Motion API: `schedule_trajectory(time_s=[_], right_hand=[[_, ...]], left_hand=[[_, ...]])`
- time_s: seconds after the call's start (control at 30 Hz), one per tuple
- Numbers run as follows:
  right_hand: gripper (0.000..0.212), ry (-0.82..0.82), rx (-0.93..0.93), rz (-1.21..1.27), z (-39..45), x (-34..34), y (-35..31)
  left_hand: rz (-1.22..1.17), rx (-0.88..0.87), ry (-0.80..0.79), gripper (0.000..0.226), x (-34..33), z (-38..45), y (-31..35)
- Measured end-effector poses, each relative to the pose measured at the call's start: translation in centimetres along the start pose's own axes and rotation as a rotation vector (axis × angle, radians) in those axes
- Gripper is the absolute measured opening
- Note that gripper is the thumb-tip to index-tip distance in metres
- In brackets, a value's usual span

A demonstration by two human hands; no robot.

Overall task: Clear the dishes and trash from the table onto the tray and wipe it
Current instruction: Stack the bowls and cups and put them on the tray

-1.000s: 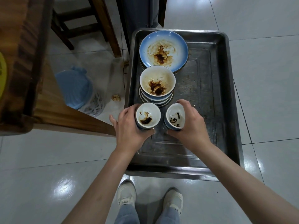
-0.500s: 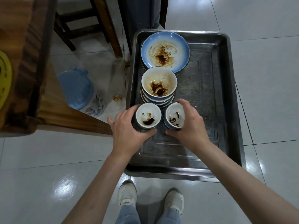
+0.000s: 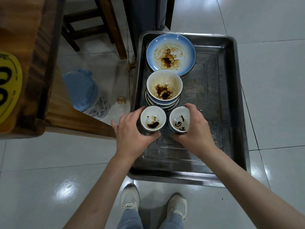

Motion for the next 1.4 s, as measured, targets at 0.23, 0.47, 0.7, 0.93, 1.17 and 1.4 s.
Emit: schedule_trajectory(time_s=[0.23, 0.47, 0.7, 0.93, 1.17, 1.4], right_hand=[[0.081, 0.004, 0.004, 0.025, 0.2, 0.1, -0.1], [0.079, 0.007, 0.009, 0.039, 0.3, -0.1, -0.1], [0.099, 0.002, -0.009, 0.035, 0.1, -0.1, 0.1], [0.116, -0.054, -0.05, 0.001, 0.2, 0.5, -0.4], [0.12, -0.087, -0.035, -0.047, -0.3, 2.3, -2.6], [0.123, -0.179, -0.027, -0.12, -2.3, 6.1, -6.7]], left_hand=[[-0.004, 0.006, -0.007, 0.081, 0.1, 0.0, 0.0], [-0.001, 0.008, -0.02, 0.082, 0.1, 0.1, -0.1], [0.012, 0.012, -0.032, 0.085, 0.1, 0.1, 0.1], [0.03, 0.011, -0.058, 0.091, 0.9, 0.2, 0.2], [-0.014, -0.035, -0.057, 0.099, 2.3, -0.4, 0.3], [0.029, -0.05, -0.107, 0.113, 6.6, -1.1, 1.9]])
Point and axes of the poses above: each hand's wrist, its own z-axis towards the middle knuckle, its own x-axis out of the back of the hand, y = z × x, the point moved 3 cm from there along z, towards the middle knuckle, and after that the axes turned 14 degrees about z, right-handed, at the moved point
